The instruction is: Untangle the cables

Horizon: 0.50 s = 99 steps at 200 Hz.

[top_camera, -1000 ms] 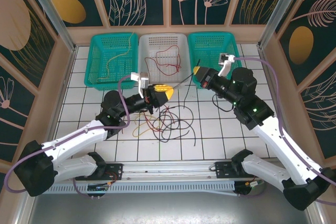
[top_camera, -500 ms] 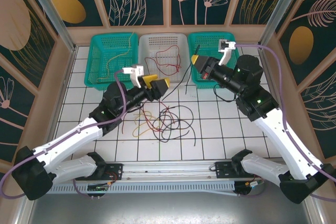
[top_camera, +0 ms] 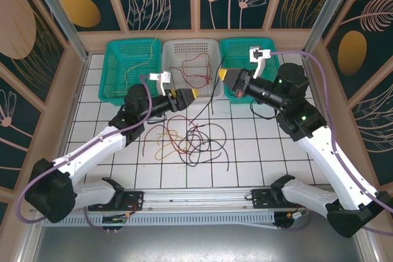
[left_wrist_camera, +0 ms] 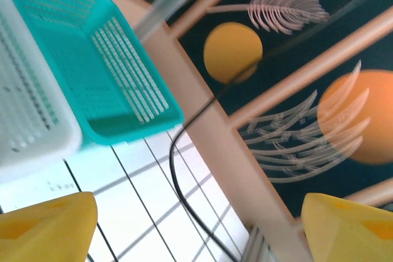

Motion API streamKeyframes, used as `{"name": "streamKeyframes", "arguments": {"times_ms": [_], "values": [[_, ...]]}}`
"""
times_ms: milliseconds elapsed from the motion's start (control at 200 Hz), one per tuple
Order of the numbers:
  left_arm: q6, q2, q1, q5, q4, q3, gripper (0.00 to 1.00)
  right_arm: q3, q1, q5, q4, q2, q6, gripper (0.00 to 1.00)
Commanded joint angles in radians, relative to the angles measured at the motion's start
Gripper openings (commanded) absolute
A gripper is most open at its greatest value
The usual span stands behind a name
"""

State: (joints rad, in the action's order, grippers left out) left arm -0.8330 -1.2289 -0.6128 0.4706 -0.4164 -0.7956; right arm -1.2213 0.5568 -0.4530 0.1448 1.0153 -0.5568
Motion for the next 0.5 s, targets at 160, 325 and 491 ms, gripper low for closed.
{"name": "streamKeyframes", "arguments": {"times_ms": [160, 325, 491], "values": [[-0.025, -0.086, -0.053, 0.009, -0.131, 0.002, 0.92, 0.025, -0.004, -0.065, -0.121, -0.018, -0.038, 0.0], [-0.051, -0.15, -0.054, 0.043, -0.172, -0.03, 0.85, 0.046, -0.004, -0.078, -0.152, -0.033, -0.067, 0.0], [-0.066, -0.2, -0.061, 0.068, -0.195, -0.045, 0.74, 0.069, -0.004, -0.084, -0.194, -0.044, -0.09, 0.0]]}}
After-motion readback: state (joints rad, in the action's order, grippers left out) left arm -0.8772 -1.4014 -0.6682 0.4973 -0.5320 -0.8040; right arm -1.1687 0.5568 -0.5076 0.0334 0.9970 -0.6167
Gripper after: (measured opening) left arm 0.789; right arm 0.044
